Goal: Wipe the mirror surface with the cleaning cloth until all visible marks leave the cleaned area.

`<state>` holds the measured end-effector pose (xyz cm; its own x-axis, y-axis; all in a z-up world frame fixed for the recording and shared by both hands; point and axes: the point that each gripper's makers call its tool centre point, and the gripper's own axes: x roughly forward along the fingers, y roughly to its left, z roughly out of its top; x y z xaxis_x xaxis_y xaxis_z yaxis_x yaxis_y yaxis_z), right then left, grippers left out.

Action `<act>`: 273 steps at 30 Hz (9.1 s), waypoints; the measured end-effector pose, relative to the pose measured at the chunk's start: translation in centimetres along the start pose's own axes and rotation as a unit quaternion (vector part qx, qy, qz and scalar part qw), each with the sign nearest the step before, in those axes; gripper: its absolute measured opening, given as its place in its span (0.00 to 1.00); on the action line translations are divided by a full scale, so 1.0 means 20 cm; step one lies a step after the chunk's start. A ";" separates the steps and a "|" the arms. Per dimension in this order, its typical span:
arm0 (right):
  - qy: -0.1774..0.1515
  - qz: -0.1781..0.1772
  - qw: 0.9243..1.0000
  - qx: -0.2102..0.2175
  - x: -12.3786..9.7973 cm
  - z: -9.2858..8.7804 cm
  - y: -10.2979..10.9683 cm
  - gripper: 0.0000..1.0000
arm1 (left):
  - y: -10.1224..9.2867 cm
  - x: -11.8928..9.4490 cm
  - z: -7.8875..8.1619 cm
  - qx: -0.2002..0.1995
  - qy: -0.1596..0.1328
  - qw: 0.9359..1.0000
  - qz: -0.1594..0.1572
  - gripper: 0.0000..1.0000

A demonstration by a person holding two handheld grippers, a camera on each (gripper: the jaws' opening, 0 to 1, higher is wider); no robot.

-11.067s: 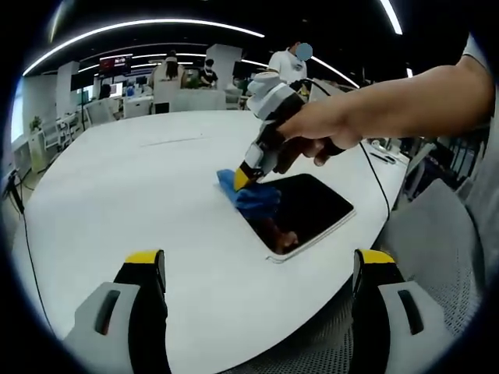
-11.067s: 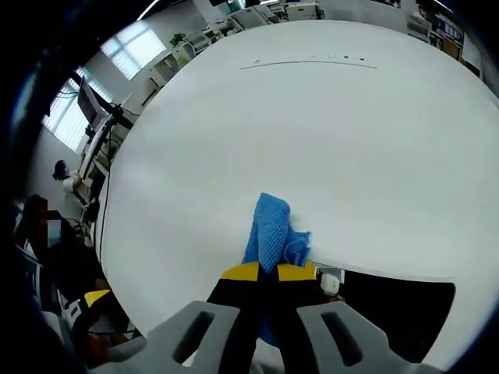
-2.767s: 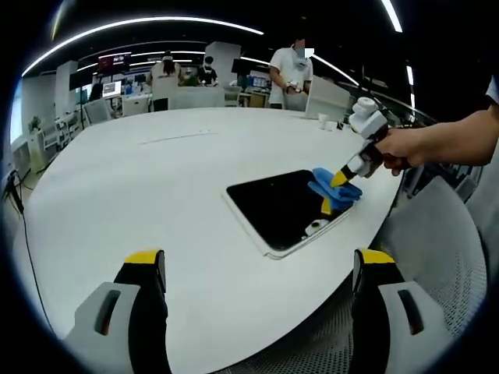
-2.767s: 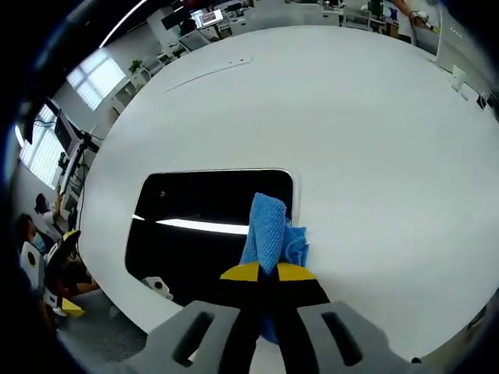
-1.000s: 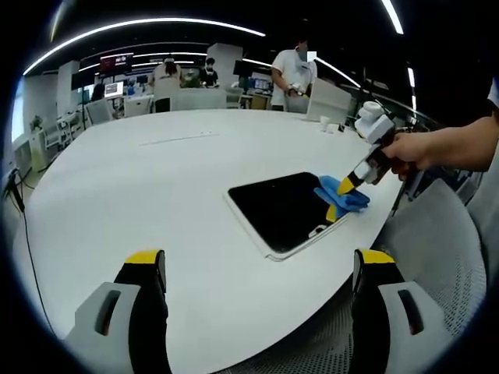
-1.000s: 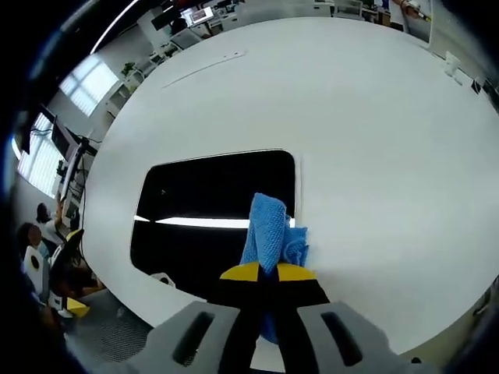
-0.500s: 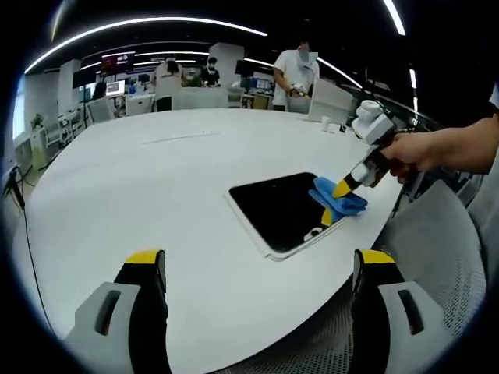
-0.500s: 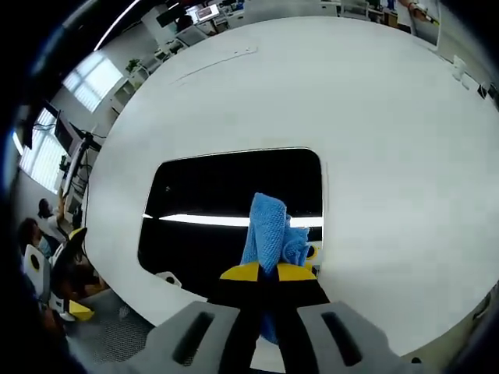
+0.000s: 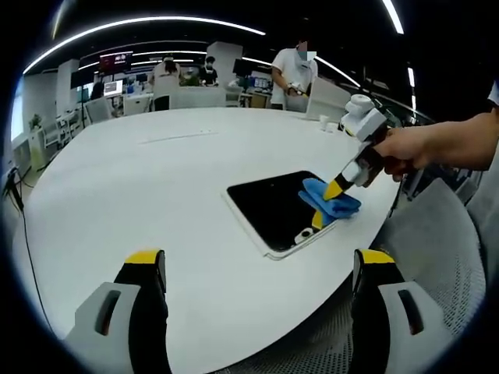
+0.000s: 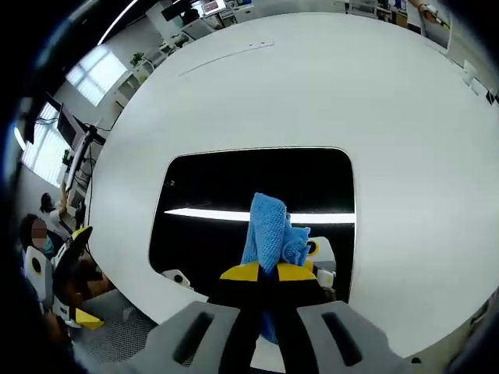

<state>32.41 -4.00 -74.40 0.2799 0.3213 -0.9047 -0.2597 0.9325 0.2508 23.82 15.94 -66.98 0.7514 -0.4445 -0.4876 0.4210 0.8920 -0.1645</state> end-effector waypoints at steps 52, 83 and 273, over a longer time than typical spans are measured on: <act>0.023 0.051 0.994 -0.097 0.12 -0.02 0.60 0.00 | 0.01 0.00 0.00 0.000 -0.003 1.000 0.002 0.99; 0.009 0.064 0.992 -0.106 0.17 0.13 0.60 0.00 | 0.01 0.00 -0.01 -0.005 0.001 1.000 0.003 0.99; 0.015 0.024 0.997 -0.066 0.11 0.10 0.35 0.00 | 0.06 -0.02 -0.03 0.017 0.008 1.000 0.016 0.99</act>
<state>33.08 3.47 -73.90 0.2370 0.3586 -0.9029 -0.3920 0.8857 0.2489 23.80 17.25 -67.52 0.7571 -0.4139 -0.5055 0.4139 0.9025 -0.1191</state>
